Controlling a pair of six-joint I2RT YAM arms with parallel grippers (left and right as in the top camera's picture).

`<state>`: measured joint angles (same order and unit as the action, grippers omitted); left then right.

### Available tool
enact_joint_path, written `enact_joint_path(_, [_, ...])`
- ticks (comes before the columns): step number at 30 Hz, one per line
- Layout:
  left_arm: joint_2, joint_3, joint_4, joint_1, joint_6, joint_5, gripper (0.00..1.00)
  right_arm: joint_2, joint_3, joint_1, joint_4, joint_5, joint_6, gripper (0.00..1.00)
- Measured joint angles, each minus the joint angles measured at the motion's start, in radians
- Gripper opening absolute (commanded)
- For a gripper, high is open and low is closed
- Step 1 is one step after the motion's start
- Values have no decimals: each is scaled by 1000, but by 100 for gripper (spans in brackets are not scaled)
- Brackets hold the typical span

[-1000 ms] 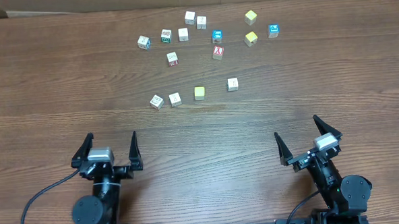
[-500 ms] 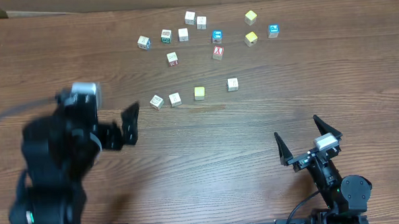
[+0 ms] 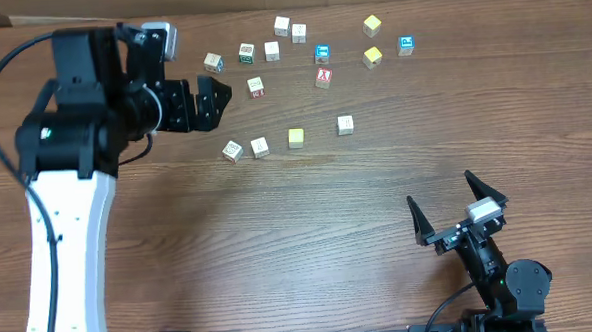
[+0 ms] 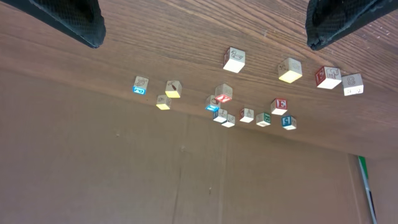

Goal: Form a tower
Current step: 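Move the left gripper over the block with the green H and snail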

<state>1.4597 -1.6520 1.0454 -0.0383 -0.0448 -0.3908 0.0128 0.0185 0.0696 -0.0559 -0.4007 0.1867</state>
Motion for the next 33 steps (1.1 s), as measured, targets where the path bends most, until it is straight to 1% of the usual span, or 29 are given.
enact_joint_path(1, [15,0,4,0,0,-2,90,0,0,0,0,0,0,100])
enact_joint_path(2, [28,0,11,0,-1,-3,73,0,0,0,0,0,0,100])
enact_joint_path(3, [41,0,18,0,1,-3,46,0,0,0,0,0,0,100])
enact_joint_path(5, [60,0,34,0,16,-3,6,0,0,0,0,0,0,100])
enact_joint_path(6, [69,0,43,0,20,-3,4,0,0,0,0,0,0,100])
enact_joint_path(8, [89,-2,69,0,24,-3,4,0,0,0,0,0,0,100])
enact_joint_path(9, [101,-3,85,0,29,-3,9,0,0,0,-1,0,0,100])
enact_joint_path(10, [111,-3,94,0,30,-3,11,0,0,0,0,-1,0,100])
enact_joint_path(14, [158,-5,138,0,35,3,13,0,0,0,0,0,0,100])
enact_joint_path(17, [209,-5,150,0,38,28,19,0,0,0,0,0,0,100])
enact_joint_path(18, [222,-5,149,0,38,33,26,0,0,0,0,0,0,100])
enact_joint_path(21, [269,-5,144,0,42,44,36,0,0,0,0,0,0,100])
enact_joint_path(23, [299,-5,143,0,43,51,48,0,0,0,0,0,0,100])
enact_joint_path(25, [326,-5,142,0,45,54,54,0,0,0,0,0,0,100])
enact_joint_path(29, [378,-5,130,-1,43,59,66,0,0,0,0,0,0,100])
enact_joint_path(31, [401,-5,124,-4,43,59,69,0,0,0,0,0,-1,100])
enact_joint_path(33, [422,-5,108,-12,40,66,71,0,0,0,0,0,0,100])
